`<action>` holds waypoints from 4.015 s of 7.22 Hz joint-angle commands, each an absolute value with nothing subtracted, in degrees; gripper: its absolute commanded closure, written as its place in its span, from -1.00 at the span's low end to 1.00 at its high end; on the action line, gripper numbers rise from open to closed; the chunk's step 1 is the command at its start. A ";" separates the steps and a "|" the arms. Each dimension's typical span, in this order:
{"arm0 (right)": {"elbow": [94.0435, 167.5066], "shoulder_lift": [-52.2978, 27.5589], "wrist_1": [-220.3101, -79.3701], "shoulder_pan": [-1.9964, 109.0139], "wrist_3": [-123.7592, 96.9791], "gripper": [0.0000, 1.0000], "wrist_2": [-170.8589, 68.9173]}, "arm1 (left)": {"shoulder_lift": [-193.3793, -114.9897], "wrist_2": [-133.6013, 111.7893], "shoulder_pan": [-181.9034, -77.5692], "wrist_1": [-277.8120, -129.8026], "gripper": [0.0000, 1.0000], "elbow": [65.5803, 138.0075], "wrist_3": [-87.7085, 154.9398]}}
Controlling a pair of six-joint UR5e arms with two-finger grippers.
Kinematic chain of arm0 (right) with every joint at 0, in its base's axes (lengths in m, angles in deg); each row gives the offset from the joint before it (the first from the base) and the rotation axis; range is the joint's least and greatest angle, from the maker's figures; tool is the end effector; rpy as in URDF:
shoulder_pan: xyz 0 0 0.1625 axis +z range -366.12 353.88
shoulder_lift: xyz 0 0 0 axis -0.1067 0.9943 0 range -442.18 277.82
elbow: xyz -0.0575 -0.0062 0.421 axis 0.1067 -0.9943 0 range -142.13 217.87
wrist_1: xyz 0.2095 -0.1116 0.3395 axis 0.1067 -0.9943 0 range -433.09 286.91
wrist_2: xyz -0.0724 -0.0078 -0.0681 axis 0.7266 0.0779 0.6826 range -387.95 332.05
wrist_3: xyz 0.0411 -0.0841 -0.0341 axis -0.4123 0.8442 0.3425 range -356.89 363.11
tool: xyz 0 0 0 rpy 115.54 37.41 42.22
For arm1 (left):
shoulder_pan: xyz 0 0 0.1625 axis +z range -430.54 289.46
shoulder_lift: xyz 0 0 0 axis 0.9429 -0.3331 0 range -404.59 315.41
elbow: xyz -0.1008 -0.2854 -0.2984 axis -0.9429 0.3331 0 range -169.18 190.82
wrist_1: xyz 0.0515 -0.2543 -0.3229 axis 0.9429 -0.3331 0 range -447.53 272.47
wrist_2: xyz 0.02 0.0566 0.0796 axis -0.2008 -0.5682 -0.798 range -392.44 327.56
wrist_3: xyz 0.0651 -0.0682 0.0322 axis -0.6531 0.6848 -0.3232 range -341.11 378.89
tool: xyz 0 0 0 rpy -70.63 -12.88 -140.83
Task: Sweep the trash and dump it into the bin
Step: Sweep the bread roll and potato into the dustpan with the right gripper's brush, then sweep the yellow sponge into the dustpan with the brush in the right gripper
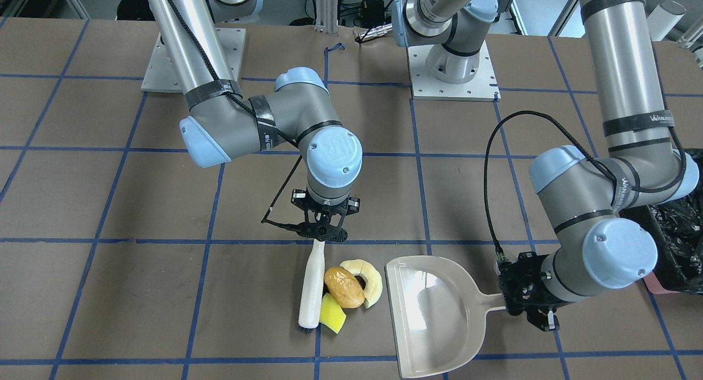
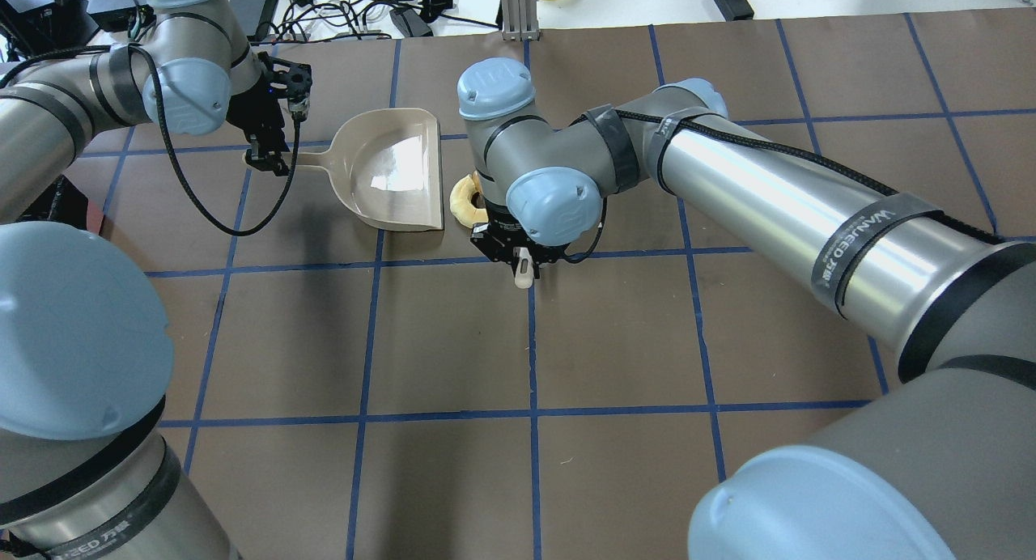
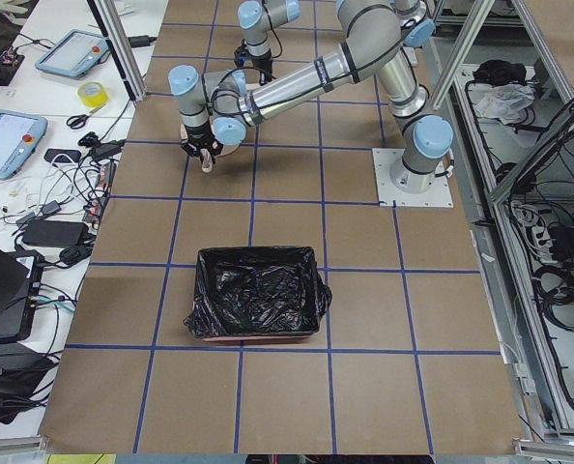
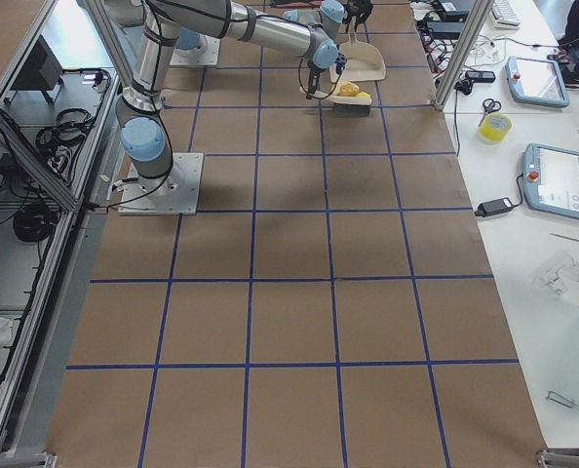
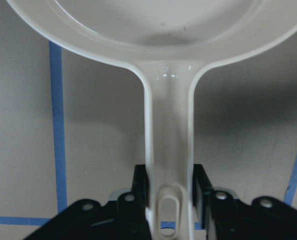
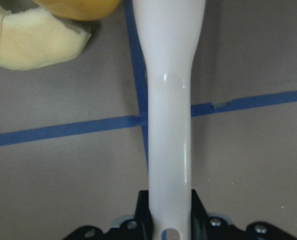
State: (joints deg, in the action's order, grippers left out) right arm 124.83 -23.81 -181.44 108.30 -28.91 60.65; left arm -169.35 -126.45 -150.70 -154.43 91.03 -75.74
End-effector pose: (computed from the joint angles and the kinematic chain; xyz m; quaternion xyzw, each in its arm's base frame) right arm 0.3914 -0.5335 0.2208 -0.0671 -0.9937 -0.0845 0.0315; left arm -0.0057 -0.7057 0.2436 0.6742 0.7376 0.0375 0.0085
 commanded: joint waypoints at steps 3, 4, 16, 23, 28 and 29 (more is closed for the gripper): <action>124.44 -23.99 -186.46 110.50 -38.62 1.00 56.60 | -169.66 -126.57 -150.70 -154.41 1.00 91.16 -76.38; 124.44 -24.08 -187.26 110.77 -40.12 1.00 54.95 | -169.66 -126.48 -150.70 -154.41 1.00 91.16 -76.48; 118.12 -29.09 -192.01 113.85 -42.59 1.00 52.13 | -169.57 -126.39 -150.70 -154.41 1.00 91.24 -76.48; 114.77 -31.81 -191.31 115.86 -37.93 1.00 51.94 | -169.57 -126.31 -150.70 -154.41 1.00 91.51 -76.21; 112.58 -31.99 -191.83 116.13 -39.86 1.00 46.23 | -169.48 -126.31 -150.70 -154.41 1.00 91.68 -76.21; 112.23 -32.17 -191.92 116.13 -40.82 1.00 44.14 | -169.57 -126.31 -150.70 -154.33 1.00 91.77 -76.21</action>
